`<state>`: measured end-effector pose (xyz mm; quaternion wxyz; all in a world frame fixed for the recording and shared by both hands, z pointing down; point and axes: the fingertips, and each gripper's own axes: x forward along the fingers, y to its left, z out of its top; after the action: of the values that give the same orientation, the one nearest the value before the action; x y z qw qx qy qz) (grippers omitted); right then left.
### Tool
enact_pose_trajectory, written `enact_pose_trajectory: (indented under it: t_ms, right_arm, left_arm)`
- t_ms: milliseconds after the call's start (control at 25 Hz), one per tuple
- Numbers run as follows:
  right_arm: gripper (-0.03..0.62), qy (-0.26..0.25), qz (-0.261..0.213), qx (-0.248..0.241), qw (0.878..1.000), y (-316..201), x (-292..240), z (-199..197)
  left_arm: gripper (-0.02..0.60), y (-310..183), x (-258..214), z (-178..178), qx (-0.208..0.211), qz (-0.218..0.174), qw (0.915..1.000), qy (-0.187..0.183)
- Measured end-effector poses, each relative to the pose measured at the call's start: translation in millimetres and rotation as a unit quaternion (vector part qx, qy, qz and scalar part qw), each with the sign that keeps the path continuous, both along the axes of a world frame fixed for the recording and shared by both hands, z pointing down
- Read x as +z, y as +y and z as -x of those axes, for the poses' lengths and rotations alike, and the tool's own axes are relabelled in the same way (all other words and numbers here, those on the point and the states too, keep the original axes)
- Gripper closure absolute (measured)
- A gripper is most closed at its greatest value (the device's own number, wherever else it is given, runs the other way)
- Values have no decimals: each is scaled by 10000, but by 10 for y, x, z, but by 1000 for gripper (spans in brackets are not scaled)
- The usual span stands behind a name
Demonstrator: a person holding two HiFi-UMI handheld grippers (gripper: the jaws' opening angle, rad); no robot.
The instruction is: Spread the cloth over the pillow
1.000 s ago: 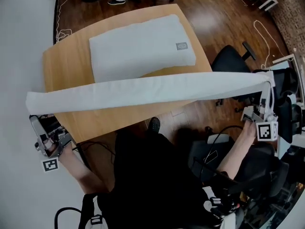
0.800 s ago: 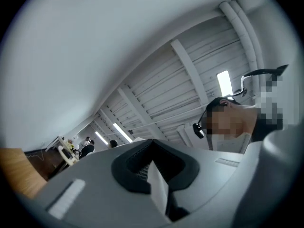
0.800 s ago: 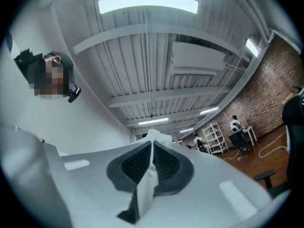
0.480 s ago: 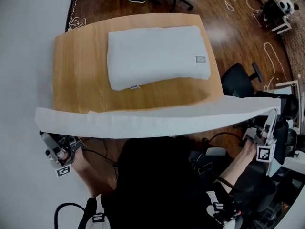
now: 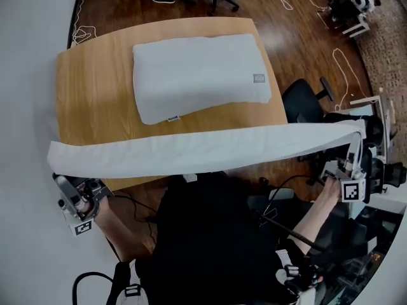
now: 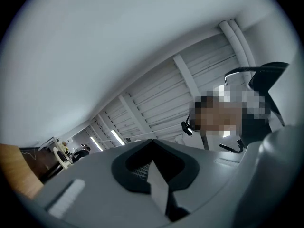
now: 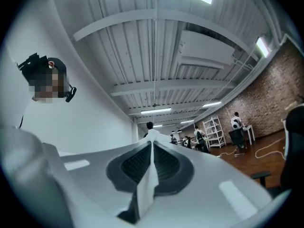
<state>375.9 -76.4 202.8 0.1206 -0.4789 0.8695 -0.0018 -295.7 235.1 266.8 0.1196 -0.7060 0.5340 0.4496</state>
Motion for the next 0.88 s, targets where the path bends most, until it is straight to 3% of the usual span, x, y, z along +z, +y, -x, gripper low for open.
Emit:
enact_pose_trajectory:
  t_ms: [160, 440, 680, 880]
  right_arm:
    - [588, 3, 9, 51, 10000, -157, 83, 45]
    - [588, -60, 43, -42, 10000, -767, 248, 91]
    - [588, -45, -29, -428, 9991, -1871, 242, 392]
    - [588, 290, -67, -704, 9971, -2798, 364, 693]
  left_arm:
    - [578, -148, 161, 116, -148, 91, 9997, -164]
    - [578, -783, 142, 86, 190, 400, 9990, 4]
    - [578, -1686, 119, 345, -227, 867, 9957, -224]
    - [578, -2424, 325, 513, -289, 1213, 9922, 78]
